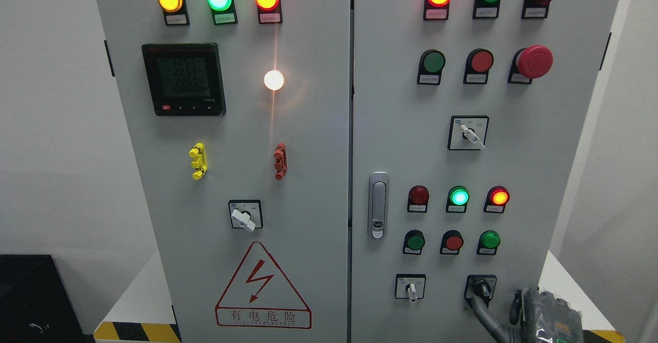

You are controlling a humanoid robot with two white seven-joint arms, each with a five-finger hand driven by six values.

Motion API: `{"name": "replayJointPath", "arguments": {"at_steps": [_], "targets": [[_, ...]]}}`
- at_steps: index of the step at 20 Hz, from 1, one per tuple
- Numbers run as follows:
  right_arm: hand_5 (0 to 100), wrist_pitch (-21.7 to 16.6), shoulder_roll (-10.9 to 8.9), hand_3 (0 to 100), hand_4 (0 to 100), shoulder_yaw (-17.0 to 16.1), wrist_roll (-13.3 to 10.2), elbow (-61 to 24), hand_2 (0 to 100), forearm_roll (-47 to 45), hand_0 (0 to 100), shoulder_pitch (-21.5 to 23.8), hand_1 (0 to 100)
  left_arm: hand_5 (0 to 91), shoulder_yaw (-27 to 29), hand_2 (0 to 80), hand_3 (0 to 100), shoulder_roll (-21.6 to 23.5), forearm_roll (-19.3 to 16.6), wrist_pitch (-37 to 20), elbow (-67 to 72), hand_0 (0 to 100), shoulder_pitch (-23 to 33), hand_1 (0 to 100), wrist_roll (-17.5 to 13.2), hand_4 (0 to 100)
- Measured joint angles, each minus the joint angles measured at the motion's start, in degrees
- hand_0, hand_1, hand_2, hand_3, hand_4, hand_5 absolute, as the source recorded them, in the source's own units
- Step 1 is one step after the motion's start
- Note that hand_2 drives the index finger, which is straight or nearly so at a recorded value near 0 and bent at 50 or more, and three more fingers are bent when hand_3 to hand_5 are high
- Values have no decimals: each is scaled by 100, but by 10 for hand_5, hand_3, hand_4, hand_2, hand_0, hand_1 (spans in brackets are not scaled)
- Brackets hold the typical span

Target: Flip black knob to close circuit

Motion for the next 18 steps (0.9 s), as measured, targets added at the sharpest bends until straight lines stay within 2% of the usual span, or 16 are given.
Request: {"name": "replayJointPath", "arguments": {"at_steps": [7, 10, 15, 18], "targets": [[891, -186, 5, 961, 845, 113, -191, -122, 815, -216, 0, 190, 99, 0, 0, 0, 0, 0, 0, 0, 0, 120, 0, 556, 0, 0], [872, -220, 10, 937, 835, 149, -252, -229, 775, -443, 0, 293, 107, 0, 0, 0, 0, 0, 0, 0, 0, 120, 0, 556, 0, 0], [694, -285, 48, 853, 754, 181, -276, -487, 639, -1071, 0, 597, 111, 0, 1, 0, 0, 0, 0, 0, 0, 120, 0, 556, 0, 0], [644, -297, 85, 822, 720, 205, -330, -696, 579, -1710, 0, 842, 110, 0, 2, 0, 0, 0, 0, 0, 0, 120, 0, 556, 0, 0]]}}
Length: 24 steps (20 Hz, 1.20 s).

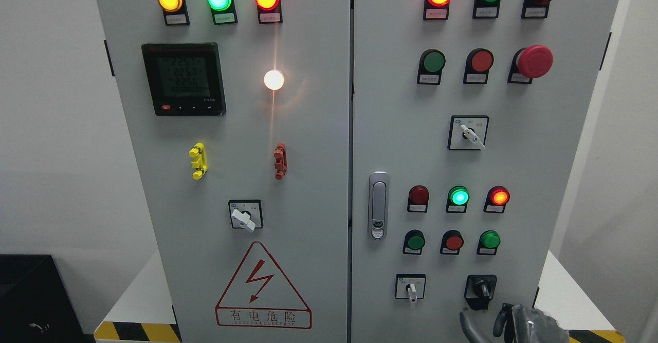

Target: Flip black knob to close circuit

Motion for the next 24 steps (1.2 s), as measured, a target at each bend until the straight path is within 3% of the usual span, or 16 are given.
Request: {"name": "replayJointPath", "arguments": {"at_steps": [3, 5, 8, 13, 16, 22, 24], "targets": [[545, 48, 32, 749, 660, 24, -127, -211, 483, -675, 0, 164, 109, 0, 0, 0, 0, 0, 0, 0, 0, 120, 0, 556, 0, 0], [432, 61, 46, 579, 525, 38, -219, -340, 385, -1203, 0, 230, 107, 0, 0, 0, 0, 0, 0, 0, 0, 120, 0, 556, 0, 0], [345, 70, 64, 447, 422, 51, -287, -535, 286, -2201, 0, 353, 97, 0, 0, 0, 0, 0, 0, 0, 0, 120, 0, 556, 0, 0], [332, 47, 79, 406, 380, 72, -629, -839, 260, -3953, 0, 617, 78, 0, 0, 0, 0, 0, 0, 0, 0, 120, 0, 556, 0, 0], [234, -112, 85, 359, 318, 82, -797, -974, 217, -4828, 0, 762, 75, 0, 0, 0, 0, 0, 0, 0, 0, 120, 0, 556, 0, 0], [119, -541, 90, 296, 246, 99, -849, -1153, 169, -5891, 0, 1097, 69, 0, -1, 0, 0, 0, 0, 0, 0, 120, 0, 556, 0, 0], [87, -674, 90, 258, 214, 98, -629, -1202, 129, -6084, 0, 1239, 59, 0, -1, 0, 0, 0, 0, 0, 0, 120, 0, 556, 0, 0]]}}
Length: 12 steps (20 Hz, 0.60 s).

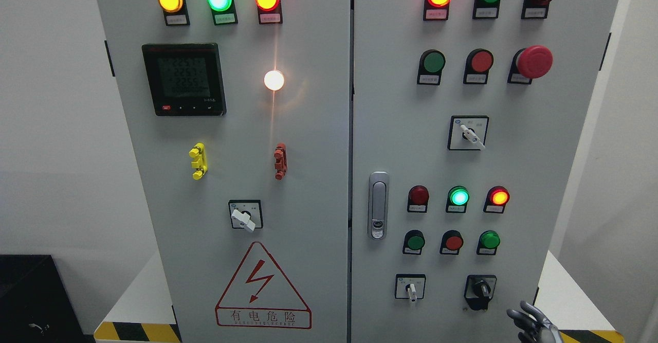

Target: Flip black knob to close circuit

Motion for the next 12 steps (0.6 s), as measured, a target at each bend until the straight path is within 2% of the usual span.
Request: {"name": "replayJointPath", "arguments": {"at_steps": [2, 4, 12], "targets": [[56, -143, -3, 227, 182, 5, 328, -47, 100, -165, 0, 159, 50, 0, 0, 0, 0, 0, 0, 0, 0, 120, 0, 556, 0, 0], [24, -235, -8, 199, 146, 6, 522, -84, 79, -311, 0, 281, 40, 0, 0, 0, 0, 0, 0, 0, 0, 120, 0, 556, 0, 0], [0, -298, -21, 127, 52, -6, 845, -158, 33, -591, 0, 509, 35, 0, -1, 0, 0, 0, 0, 0, 0, 120, 0, 556, 0, 0]]}}
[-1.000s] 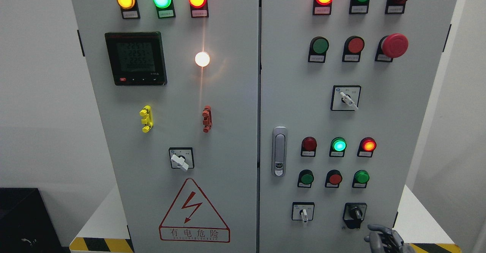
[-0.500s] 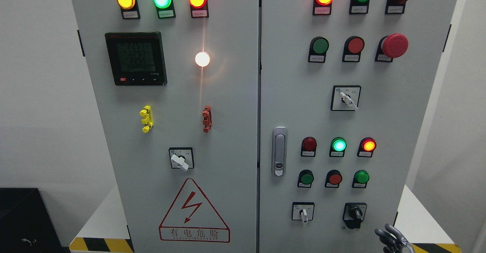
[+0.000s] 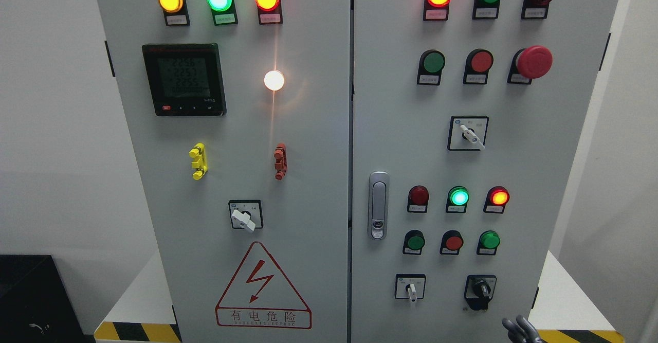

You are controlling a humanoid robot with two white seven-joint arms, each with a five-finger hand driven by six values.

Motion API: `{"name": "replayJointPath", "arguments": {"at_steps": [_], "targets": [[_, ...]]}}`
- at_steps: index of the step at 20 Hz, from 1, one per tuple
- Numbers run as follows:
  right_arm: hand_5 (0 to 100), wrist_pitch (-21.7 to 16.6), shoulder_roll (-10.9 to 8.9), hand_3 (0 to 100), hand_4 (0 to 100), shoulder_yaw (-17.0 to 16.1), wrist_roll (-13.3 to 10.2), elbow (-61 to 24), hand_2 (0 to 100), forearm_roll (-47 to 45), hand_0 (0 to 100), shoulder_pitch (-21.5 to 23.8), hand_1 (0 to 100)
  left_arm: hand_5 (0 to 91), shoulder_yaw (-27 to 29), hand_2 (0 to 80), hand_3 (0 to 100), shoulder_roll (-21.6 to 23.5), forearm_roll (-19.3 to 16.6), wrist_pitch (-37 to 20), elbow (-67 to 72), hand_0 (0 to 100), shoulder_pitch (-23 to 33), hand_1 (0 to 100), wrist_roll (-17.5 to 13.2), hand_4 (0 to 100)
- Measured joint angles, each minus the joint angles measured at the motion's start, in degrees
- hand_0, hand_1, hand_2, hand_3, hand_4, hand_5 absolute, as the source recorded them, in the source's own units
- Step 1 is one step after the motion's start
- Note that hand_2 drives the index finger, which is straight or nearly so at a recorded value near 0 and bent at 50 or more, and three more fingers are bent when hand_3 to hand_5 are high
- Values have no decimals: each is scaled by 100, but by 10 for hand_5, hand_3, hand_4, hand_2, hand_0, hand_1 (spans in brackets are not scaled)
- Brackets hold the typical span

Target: Flip black knob to close circuit

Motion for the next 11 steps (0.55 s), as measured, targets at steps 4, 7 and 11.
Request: {"name": "replayJointPath", "arguments": {"at_steps": [4, 7, 11], "targets": [[0, -1, -5, 116, 35, -4, 53, -10, 27, -65, 0, 45, 34, 0, 0, 0, 0, 0, 0, 0, 0, 120, 0, 556, 0, 0], [0, -1, -9, 113, 28, -8, 70, -14, 23, -133, 0, 74, 35, 0, 0, 0, 0, 0, 0, 0, 0, 120, 0, 556, 0, 0], [0, -1, -11, 112, 28, -6, 73, -14, 21, -186, 0, 101, 35, 0, 0, 0, 0, 0, 0, 0, 0, 120, 0, 556, 0, 0]]}}
